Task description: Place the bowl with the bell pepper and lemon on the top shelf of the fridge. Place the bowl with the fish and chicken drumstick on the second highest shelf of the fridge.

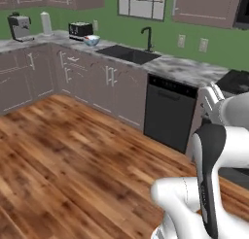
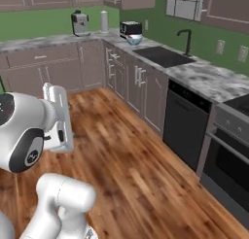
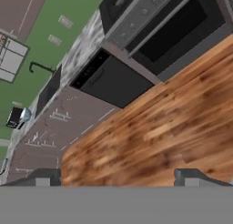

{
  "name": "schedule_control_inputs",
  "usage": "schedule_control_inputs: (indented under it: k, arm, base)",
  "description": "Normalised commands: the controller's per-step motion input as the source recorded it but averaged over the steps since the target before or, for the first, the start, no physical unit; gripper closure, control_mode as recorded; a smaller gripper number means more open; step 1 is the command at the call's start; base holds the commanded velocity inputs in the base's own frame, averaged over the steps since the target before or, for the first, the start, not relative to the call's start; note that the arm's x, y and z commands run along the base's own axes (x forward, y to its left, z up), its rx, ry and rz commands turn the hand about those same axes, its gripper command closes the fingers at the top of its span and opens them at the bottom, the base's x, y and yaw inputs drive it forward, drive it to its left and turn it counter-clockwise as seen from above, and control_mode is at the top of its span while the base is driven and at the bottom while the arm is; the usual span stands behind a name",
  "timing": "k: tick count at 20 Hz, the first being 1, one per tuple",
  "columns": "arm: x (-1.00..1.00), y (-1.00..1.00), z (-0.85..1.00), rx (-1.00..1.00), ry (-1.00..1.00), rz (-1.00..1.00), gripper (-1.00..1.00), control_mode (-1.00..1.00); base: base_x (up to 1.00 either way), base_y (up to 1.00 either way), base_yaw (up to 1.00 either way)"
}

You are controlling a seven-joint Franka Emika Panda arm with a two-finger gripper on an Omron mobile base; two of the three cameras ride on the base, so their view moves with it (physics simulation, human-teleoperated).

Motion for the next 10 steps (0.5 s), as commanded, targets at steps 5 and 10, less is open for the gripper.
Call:
schedule_control_inputs:
  k: [5, 10]
  arm:
    - [0.0, 0.0, 0.0, 0.0, 0.0, 0.0, -1.0, 1.0]
    - [0.0, 0.0, 0.0, 0.0, 0.0, 0.0, -1.0, 1.0]
  base:
    - [1.0, 0.1, -0.11]
    - [1.0, 0.27, -0.22]
